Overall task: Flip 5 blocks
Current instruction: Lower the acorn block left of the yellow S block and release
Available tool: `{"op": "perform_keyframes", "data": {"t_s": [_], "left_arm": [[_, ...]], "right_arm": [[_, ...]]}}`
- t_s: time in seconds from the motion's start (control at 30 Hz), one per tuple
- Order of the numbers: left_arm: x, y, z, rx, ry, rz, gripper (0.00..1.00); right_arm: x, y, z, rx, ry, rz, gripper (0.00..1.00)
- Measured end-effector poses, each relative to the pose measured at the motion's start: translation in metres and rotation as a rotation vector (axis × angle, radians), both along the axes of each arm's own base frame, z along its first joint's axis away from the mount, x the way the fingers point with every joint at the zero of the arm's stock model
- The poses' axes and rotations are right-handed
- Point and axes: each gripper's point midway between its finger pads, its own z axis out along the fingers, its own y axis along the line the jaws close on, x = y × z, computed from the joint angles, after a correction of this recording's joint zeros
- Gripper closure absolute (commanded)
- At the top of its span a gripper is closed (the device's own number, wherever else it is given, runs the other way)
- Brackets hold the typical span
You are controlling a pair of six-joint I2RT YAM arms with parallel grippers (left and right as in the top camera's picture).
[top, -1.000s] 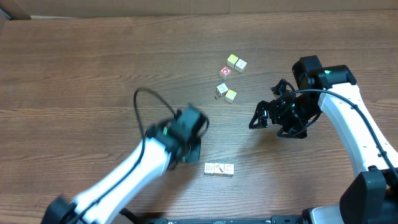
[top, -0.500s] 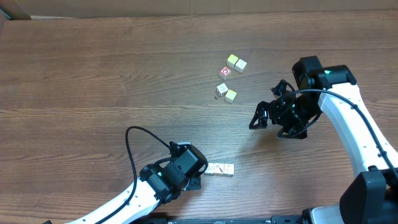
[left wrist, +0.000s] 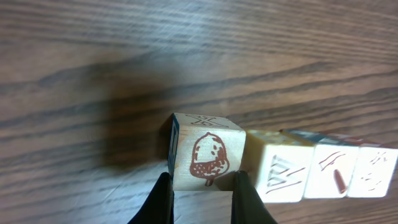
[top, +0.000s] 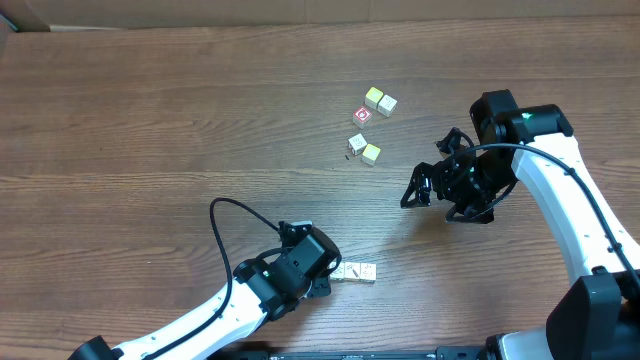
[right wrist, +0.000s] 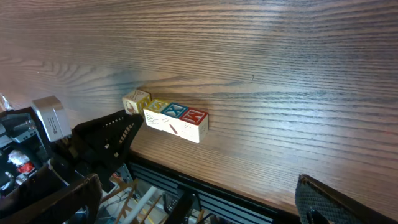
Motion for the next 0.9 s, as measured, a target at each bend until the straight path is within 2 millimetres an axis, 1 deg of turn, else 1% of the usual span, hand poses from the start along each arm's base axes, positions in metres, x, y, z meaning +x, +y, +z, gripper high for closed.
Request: {"op": "perform_keyframes", "data": {"t_s": [0.27,0.53,0.7,0.8,0.9], "left_arm": [[0.001,-0.004,0.0,-0.008,-0.004,-0.014,0.96],[0.001,-0.004,0.0,-0.01,0.001,-0.016,0.96],[-0.003,-0.005,0.001,-0.015,0.024,-0.024,0.96],[-0.01,-0.001,-0.007,0.007,0.064,-0.028,0.96],[-0.012,-0.002,-0.007,0.003,0.073,-0.031,0.96]], "right_arm": [[0.0,0.0,0.0,0.0,-0.002,0.0,0.0],[0.0,0.0,0.0,0.0,-0.001,0.0,0.0],[0.0,0.0,0.0,0.0,-0.001,0.0,0.0],[0.0,0.0,0.0,0.0,-0.001,0.0,0.0],[0.0,0.0,0.0,0.0,-0.001,0.0,0.0]]}}
